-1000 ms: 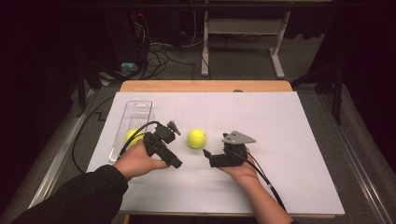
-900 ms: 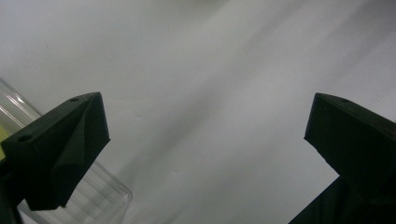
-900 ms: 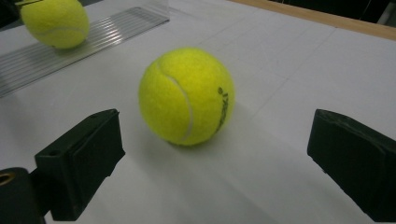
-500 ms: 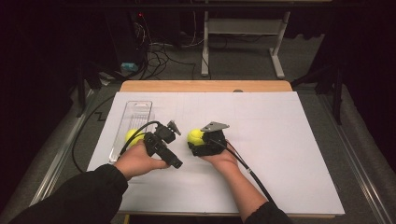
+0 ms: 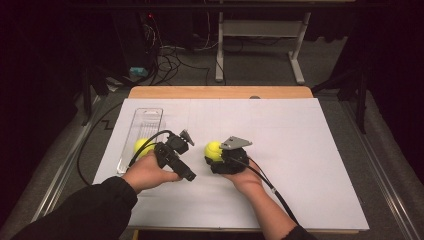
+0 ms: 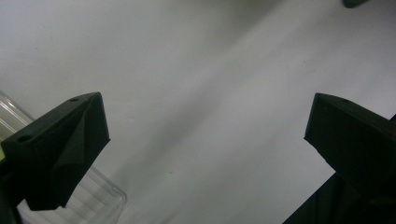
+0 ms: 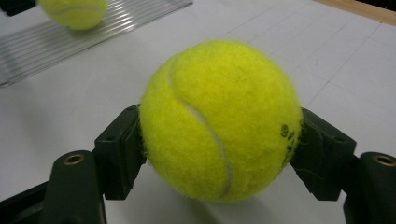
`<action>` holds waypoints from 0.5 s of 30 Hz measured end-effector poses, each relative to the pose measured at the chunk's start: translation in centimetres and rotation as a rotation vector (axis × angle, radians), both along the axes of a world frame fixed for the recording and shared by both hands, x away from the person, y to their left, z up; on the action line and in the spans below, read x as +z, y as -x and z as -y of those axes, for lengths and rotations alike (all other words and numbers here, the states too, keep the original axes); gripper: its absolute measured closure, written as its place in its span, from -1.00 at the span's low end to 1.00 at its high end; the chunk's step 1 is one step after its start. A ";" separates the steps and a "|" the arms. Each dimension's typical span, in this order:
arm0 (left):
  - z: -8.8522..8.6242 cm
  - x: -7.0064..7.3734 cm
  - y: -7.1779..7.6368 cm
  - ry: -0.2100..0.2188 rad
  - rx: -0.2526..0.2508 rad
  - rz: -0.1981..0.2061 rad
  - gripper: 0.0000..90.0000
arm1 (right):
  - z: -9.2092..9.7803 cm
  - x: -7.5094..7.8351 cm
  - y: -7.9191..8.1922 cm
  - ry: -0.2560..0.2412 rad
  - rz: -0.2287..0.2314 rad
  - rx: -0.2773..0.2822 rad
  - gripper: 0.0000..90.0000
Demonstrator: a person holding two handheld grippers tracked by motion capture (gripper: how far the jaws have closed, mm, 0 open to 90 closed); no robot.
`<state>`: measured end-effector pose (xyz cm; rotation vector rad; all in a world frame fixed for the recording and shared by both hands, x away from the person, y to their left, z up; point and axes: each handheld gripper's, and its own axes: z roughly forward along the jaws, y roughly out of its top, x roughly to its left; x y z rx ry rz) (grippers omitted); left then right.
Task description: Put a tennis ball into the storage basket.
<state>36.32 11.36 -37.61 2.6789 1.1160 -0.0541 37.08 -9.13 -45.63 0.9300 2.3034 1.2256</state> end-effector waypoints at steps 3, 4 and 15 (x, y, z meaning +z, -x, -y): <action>0.1 0.0 0.0 -0.002 -0.002 -0.001 -0.99 | 1.4 0.0 2.0 -0.016 0.013 0.016 -0.39; 0.2 -0.1 0.1 0.003 0.001 0.000 -0.99 | 1.4 0.0 2.0 -0.016 0.013 0.016 -0.39; 1.7 0.8 0.4 0.012 -0.026 0.004 -0.99 | 4.0 -0.4 7.1 -0.060 0.040 0.055 -0.39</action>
